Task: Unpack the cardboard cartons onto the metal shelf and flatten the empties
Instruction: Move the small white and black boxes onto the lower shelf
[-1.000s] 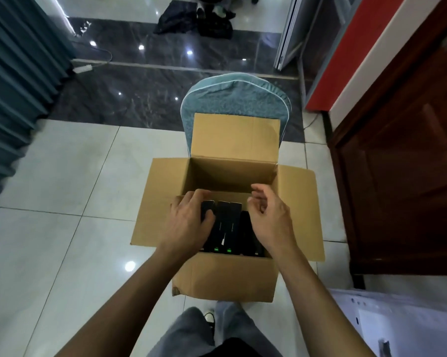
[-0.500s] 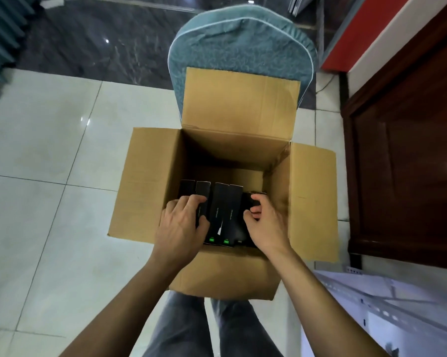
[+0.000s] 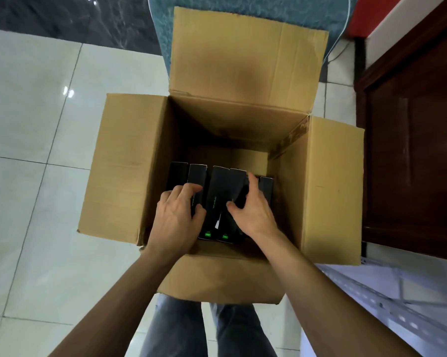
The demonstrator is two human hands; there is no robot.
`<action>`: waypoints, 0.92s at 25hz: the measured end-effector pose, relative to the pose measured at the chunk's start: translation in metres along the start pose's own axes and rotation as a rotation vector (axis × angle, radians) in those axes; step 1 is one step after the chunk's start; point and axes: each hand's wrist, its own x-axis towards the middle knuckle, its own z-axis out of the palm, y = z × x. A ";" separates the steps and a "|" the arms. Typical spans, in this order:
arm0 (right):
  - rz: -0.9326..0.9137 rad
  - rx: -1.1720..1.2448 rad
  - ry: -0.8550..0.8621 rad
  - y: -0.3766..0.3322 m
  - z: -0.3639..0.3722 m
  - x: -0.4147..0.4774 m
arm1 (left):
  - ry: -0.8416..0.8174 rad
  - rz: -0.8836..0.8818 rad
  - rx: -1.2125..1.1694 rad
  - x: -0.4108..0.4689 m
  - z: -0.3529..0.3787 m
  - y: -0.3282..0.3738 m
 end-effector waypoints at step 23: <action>0.139 -0.043 0.174 0.031 -0.002 0.013 | -0.243 0.007 0.300 0.045 0.072 0.018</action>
